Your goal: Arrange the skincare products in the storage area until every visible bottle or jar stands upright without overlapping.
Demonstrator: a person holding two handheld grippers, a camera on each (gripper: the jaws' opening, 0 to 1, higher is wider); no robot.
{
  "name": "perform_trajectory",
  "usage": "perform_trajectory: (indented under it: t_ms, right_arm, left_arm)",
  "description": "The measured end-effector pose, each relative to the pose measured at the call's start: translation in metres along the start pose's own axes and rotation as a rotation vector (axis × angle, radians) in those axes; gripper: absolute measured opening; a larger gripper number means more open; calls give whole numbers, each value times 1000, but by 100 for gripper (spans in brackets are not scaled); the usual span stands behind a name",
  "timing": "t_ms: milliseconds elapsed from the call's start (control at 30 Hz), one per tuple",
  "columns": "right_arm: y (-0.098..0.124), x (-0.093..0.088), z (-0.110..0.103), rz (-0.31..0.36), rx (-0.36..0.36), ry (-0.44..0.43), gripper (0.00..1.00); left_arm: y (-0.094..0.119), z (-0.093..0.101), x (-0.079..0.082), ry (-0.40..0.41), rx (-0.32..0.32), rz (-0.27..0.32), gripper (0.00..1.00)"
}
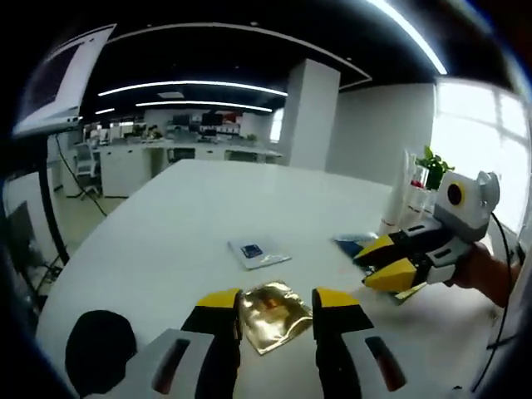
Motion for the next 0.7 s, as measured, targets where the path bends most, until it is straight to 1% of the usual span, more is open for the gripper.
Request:
perform_trajectory:
  t_ms: [100, 200, 333, 467, 500, 533, 600, 700]
  right_arm:
    - [-2, 0, -2, -2, 18, 10, 18]
    - [0, -1, -3, -6, 34, 16, 19]
    - [1, -3, -6, -17, 54, 26, 21]
    - [2, -5, -9, -29, 76, 25, 24]
    - [-6, -6, -11, -42, 87, 28, 24]
    - [-30, -3, -11, -55, 97, 29, 25]
    - [-40, -3, -12, -65, 111, 28, 26]
    - [-45, -4, -13, -76, 118, 31, 27]
  left_arm:
    - [3, -5, -3, 9, 13, -1, 33]
    - [4, -9, -5, 16, 25, -3, 34]
    - [3, -11, -7, 22, 28, -11, 34]
    - [1, -13, -9, 8, 33, -26, 34]
    - [1, -14, -9, 6, 34, -26, 34]
    - [0, -15, -9, 6, 33, -27, 34]
    - [-1, -17, -9, 11, 30, -32, 34]
    - [0, -19, -10, 16, 30, -34, 34]
Point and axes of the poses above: the point that each gripper's makers call its tool centre point, and the gripper's own axes: y roughly backward along the fingers, z roughly to its right, x roughly out of its top, the point moved 3 cm from there along y, roughly backward along the fingers, and after that the axes turned 13 degrees about y, right-handed, at the moved point
